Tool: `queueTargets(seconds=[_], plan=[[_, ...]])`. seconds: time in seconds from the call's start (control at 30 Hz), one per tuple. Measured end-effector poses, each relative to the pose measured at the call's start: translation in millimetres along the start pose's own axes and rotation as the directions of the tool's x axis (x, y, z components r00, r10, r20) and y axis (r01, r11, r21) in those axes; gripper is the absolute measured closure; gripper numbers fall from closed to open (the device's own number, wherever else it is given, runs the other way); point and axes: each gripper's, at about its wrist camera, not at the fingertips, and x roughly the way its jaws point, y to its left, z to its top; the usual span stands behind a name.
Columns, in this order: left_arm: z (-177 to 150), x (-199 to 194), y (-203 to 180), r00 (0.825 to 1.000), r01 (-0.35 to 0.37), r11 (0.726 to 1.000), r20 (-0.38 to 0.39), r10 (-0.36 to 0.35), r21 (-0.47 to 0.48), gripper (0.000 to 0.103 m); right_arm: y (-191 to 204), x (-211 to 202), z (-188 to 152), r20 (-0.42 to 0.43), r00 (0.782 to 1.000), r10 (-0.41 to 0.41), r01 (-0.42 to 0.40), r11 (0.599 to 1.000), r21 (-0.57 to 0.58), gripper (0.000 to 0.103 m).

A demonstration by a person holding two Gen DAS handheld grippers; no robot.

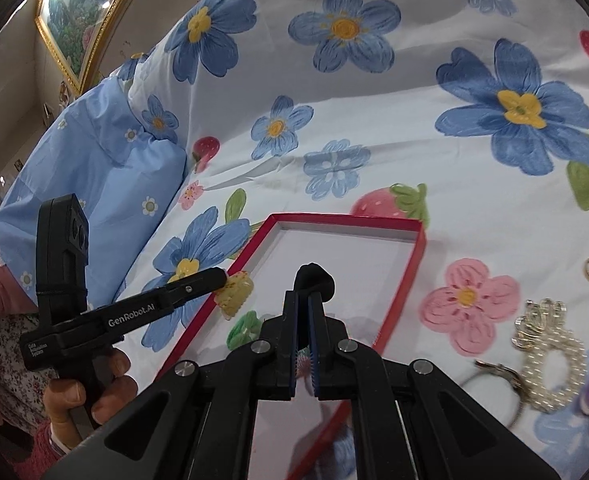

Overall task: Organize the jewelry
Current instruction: 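Carry the yellow clip and black scrunchie with both tools into the red tray, then open both tools to drop the clip and scrunchie in the tray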

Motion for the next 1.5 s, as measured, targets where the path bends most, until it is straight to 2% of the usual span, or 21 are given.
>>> queueTargets(seconds=[0.4, 0.8, 0.97, 1.13, 1.3, 1.4, 1.5], plan=[[6.8, 43.7, 14.9, 0.996, -0.055, 0.998, -0.076, 0.054, -0.006, 0.099, -11.6, 37.6, -4.9, -0.104, 0.992, -0.066, 0.065, 0.998, -0.012, 0.098], [3.0, 48.4, 14.6, 0.994, -0.074, 0.997, -0.078, 0.075, 0.016, 0.098, -13.3, 46.7, -6.7, -0.148, 0.986, -0.080, 0.077, 0.997, -0.027, 0.093], [2.1, 50.1, 14.1, 0.992, -0.085, 0.996, -0.088, 0.086, 0.018, 0.084, -14.4, 46.9, -7.1, -0.145, 0.986, -0.078, 0.075, 0.997, -0.025, 0.091], [1.9, 50.7, 13.5, 0.991, -0.088, 0.996, -0.097, 0.089, 0.016, 0.081, -13.8, 43.1, -8.5, -0.137, 0.988, -0.068, 0.066, 0.998, -0.023, 0.075], [1.7, 49.8, 13.1, 0.990, -0.095, 0.995, -0.105, 0.096, 0.014, 0.079, -13.9, 33.8, -7.7, -0.117, 0.991, -0.064, 0.063, 0.998, -0.016, 0.075], [1.0, 45.8, 13.2, 0.991, -0.102, 0.995, -0.084, 0.102, 0.009, 0.069, -14.1, 24.3, -7.3, -0.103, 0.993, -0.061, 0.061, 0.998, -0.012, 0.075], [-0.5, 40.7, 12.3, 0.992, -0.096, 0.995, -0.079, 0.097, 0.008, 0.068, -14.2, 13.9, -8.4, -0.090, 0.994, -0.060, 0.059, 0.998, -0.008, 0.075]])
